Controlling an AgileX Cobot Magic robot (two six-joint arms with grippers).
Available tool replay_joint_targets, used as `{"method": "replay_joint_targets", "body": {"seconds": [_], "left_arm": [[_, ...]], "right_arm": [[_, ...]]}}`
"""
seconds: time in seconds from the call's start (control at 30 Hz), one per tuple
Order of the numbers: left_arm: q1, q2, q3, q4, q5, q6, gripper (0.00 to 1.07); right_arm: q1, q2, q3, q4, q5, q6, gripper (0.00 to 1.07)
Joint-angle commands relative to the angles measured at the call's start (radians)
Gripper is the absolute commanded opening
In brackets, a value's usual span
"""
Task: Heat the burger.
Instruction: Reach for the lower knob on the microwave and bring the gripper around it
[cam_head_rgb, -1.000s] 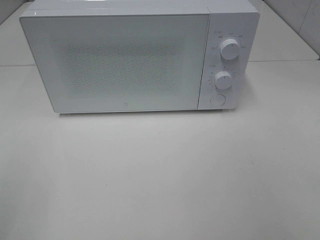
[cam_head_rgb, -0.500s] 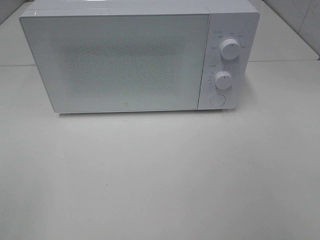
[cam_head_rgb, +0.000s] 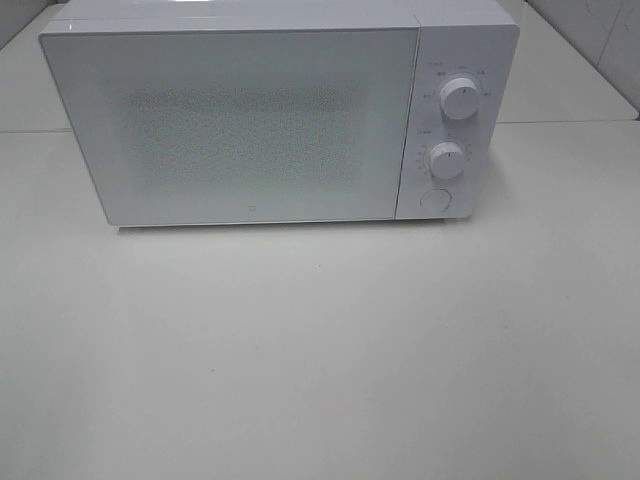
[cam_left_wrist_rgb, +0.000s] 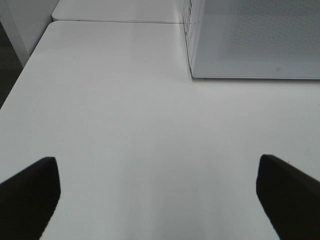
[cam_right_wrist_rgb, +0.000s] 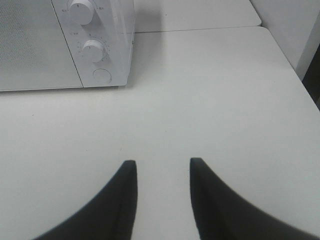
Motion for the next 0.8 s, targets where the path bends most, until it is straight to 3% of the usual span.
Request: {"method": "replay_joint_targets", "body": {"seconds": [0.03,0.8], "left_arm": [[0.002,-0.023,0.003,0.002,-0.015,-0.009,1.01],[0.002,-0.022,0.003,0.002,-0.015,-0.009,1.01]], "right_arm": [[-0.005,-0.028,0.0,-0.002,-0.009,-0.005,0.38],[-0.005,-0.028,0.0,-0.002,-0.01,-0.009,0.39]]}}
